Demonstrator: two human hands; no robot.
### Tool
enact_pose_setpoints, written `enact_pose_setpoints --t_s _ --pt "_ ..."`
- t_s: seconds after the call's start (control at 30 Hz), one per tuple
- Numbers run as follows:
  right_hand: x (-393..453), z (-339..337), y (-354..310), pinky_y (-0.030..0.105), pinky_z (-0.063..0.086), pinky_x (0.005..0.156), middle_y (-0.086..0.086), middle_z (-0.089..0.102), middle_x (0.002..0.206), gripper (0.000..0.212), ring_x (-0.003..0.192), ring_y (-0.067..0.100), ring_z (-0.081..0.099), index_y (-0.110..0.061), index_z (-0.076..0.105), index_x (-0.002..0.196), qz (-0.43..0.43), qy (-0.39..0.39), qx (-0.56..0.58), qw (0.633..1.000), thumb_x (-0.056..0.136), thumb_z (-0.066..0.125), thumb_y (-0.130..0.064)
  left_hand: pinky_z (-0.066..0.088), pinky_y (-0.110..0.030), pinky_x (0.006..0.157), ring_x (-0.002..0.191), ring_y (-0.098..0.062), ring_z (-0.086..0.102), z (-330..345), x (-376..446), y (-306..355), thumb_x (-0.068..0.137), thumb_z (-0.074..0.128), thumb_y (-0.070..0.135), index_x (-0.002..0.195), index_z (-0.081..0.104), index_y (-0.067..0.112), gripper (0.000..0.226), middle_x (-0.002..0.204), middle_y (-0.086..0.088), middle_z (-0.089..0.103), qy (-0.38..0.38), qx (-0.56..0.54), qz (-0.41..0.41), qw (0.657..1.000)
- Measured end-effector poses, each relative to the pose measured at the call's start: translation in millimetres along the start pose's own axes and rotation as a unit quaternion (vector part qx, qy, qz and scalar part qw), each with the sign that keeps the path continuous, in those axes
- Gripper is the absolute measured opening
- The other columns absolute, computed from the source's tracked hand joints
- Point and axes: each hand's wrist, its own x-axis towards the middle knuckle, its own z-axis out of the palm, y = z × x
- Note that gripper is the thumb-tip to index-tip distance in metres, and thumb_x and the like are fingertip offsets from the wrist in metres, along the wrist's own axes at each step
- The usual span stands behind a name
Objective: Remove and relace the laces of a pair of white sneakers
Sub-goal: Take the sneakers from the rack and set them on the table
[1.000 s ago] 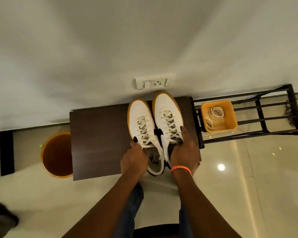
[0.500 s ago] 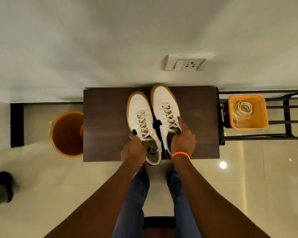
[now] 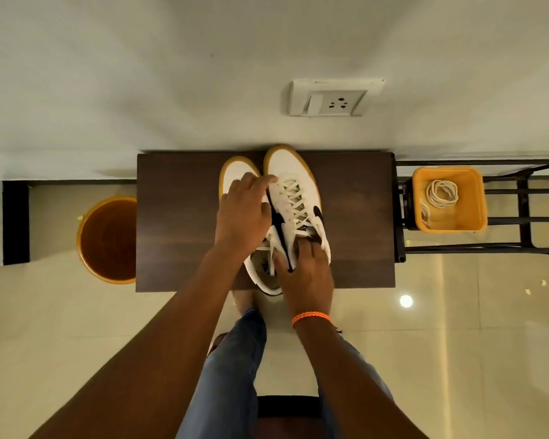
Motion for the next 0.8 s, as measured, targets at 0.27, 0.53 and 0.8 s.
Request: enact_pose_setpoints --t_s 0.27,0.53,0.8 --pt "17 10 1 0.043 0.059 0.098 0.012 0.07 0.123 0.037 0.118 0.032 0.067 -0.006 0.067 0.125 -0.026 -0.016 -0.014 0.999 0.089 0.075 -0.014 0.021 -0.051 0.126 0.16 -0.025 0.015 15 51 1 0.087 0.069 0.0 0.162 0.033 0.041 0.093 0.172 0.006 0.025 -0.171 0.137 0.184 0.958" --pt "80 -17 21 0.048 0.055 0.097 0.014 0.075 0.11 0.047 0.11 0.037 0.063 -0.007 0.076 0.107 -0.224 -0.052 -0.049 0.972 0.064 0.067 0.013 0.006 -0.05 0.132 0.156 -0.023 0.029 21 37 -33 0.076 0.087 0.032 0.16 0.031 0.025 0.102 0.165 0.0 0.04 -0.177 0.145 0.129 0.965" --pt "147 -17 -10 0.042 0.053 0.086 0.005 0.062 0.103 0.018 0.105 0.031 0.047 -0.019 0.079 0.087 -0.427 0.008 -0.234 0.873 0.074 0.082 -0.007 0.05 -0.054 0.099 0.136 -0.033 0.044 34 -21 -51 0.073 0.075 0.072 0.153 0.029 0.019 0.106 0.149 -0.008 0.044 -0.066 0.039 -0.089 0.993"
